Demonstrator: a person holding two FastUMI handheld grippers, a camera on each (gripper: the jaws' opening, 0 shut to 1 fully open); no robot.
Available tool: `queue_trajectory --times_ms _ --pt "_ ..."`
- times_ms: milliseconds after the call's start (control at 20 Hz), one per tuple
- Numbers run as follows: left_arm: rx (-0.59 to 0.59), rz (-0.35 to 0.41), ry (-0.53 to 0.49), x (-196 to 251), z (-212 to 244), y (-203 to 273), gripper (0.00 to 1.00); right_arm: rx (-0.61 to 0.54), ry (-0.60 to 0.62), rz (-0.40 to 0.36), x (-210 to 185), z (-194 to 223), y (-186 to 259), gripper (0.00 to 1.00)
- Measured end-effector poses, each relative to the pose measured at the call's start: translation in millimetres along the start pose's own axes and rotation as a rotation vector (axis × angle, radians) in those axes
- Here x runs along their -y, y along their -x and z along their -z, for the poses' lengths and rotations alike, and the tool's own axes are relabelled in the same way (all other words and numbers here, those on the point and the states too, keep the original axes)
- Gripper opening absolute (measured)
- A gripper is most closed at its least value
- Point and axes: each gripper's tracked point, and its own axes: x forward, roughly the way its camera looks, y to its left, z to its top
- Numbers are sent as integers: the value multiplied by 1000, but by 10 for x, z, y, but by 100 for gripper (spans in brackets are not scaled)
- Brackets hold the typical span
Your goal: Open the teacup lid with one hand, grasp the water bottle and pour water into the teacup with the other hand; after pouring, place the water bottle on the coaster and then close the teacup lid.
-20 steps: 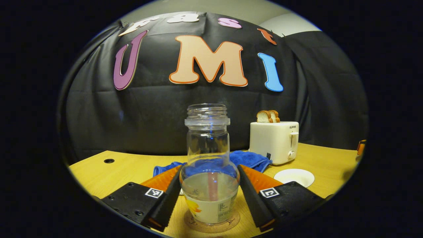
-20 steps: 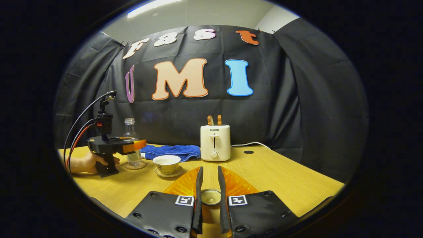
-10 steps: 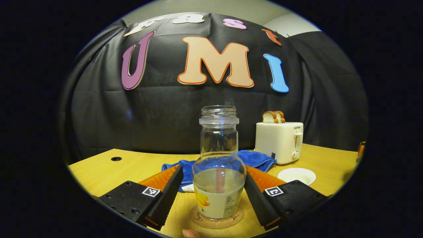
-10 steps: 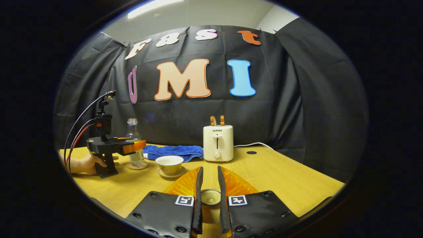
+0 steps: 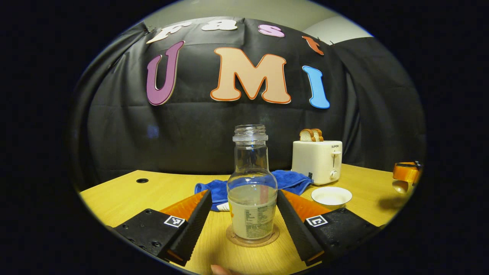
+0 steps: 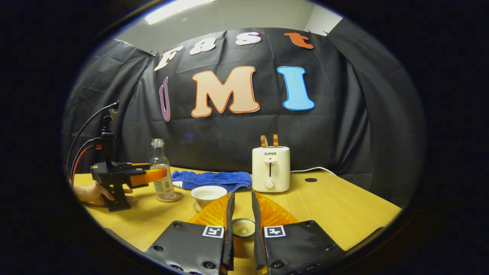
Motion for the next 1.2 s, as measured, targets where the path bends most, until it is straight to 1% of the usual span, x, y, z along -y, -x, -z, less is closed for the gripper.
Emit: queue_trajectory --times_ms 50,100,200,400,450,500,550,800,1000,1050,1100,1150,1200 --pt "-1 -2 0 4 -5 77 98 -9 -1 -5 -10 30 -75 22" --pt "4 -7 -1 -5 -11 158 98 -11 -1 -11 -34 14 -147 24" --pt "12 -14 -1 -26 -36 300 98 -11 -4 -26 -102 -52 -300 23" --pt "-2 -34 -4 -76 -17 339 98 -6 22 -61 -326 -169 -544 23" --pt "-1 -42 -3 -92 -36 348 98 0 27 -76 -407 -206 -587 23" --pt "-9 -45 -4 -93 -6 360 96 1 27 -93 -493 -243 -643 23" --pt "-6 -48 -2 -93 -15 394 98 1 25 -112 -580 -270 -719 24" --pt "-2 -62 -4 -119 -34 739 98 -13 15 -199 -1040 -304 -1148 23" --pt "-1 -92 -4 -143 -54 1091 98 -75 1 -202 -1153 -106 -1465 23" --pt "-2 -96 -5 -145 -61 1150 98 -97 -1 -196 -1151 -16 -1510 24" --pt "-2 -97 -5 -135 -64 1216 96 -116 6 -183 -1133 83 -1547 23" --pt "2 -96 -5 -132 -79 1269 98 -130 18 -175 -1107 164 -1565 23" --pt "-2 -96 -5 -133 -77 1307 98 -140 34 -166 -1092 221 -1582 23"
